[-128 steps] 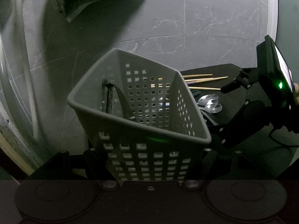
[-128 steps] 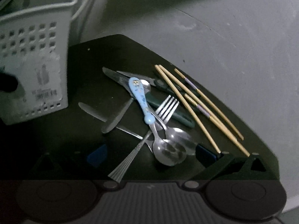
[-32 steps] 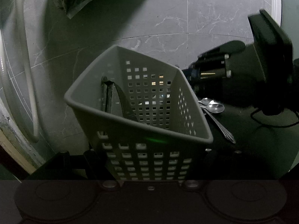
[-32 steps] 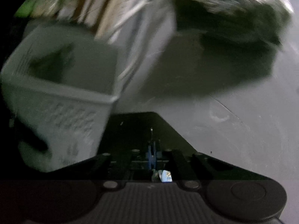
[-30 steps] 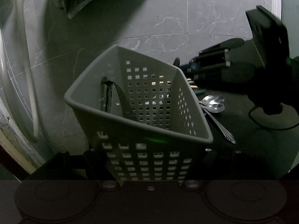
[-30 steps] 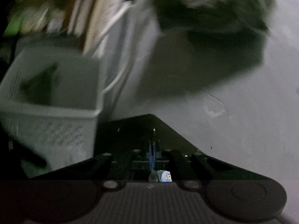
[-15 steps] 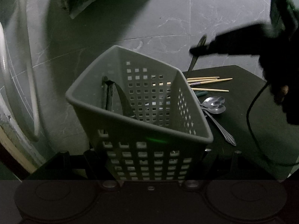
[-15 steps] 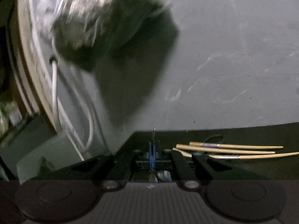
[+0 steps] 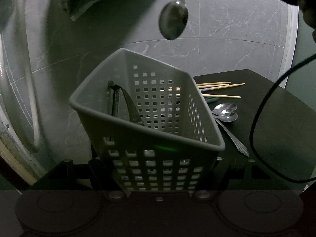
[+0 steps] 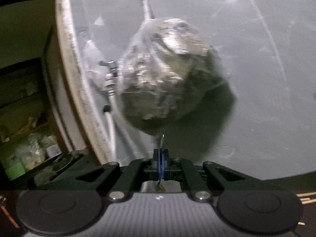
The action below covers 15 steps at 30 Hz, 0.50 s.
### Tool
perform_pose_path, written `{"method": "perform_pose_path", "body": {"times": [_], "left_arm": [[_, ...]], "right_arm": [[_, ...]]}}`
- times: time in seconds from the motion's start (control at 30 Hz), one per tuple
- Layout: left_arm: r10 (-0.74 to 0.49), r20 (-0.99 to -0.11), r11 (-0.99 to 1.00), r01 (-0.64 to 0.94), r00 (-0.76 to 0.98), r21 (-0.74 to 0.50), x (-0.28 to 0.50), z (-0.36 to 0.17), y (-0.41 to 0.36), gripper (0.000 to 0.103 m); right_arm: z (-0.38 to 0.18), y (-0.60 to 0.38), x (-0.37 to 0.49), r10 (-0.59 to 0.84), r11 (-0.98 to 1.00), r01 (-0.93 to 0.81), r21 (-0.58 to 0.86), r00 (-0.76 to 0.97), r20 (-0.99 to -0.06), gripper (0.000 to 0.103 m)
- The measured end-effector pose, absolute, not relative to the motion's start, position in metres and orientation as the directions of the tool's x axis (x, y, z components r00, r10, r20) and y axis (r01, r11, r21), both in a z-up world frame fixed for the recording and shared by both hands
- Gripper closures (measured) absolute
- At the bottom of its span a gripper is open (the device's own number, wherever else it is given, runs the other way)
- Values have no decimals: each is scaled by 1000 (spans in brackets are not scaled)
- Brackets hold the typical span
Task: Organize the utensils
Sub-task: 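Carry the spoon over the holder with the right gripper and release it inside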
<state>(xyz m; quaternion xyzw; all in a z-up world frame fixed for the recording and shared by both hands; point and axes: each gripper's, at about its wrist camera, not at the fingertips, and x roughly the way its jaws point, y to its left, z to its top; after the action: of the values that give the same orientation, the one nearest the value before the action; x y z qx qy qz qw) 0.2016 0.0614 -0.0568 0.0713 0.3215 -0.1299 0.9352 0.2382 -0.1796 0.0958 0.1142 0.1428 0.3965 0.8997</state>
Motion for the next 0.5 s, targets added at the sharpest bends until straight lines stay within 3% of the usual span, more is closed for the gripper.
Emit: {"method": "perform_pose_path", "body": {"times": [0.5], "left_arm": [[-199,-619,956,289,760,48,202,-57,61,26]], "right_arm": [[56,-132,234,742,663,-714,225,590,-318,101]]}}
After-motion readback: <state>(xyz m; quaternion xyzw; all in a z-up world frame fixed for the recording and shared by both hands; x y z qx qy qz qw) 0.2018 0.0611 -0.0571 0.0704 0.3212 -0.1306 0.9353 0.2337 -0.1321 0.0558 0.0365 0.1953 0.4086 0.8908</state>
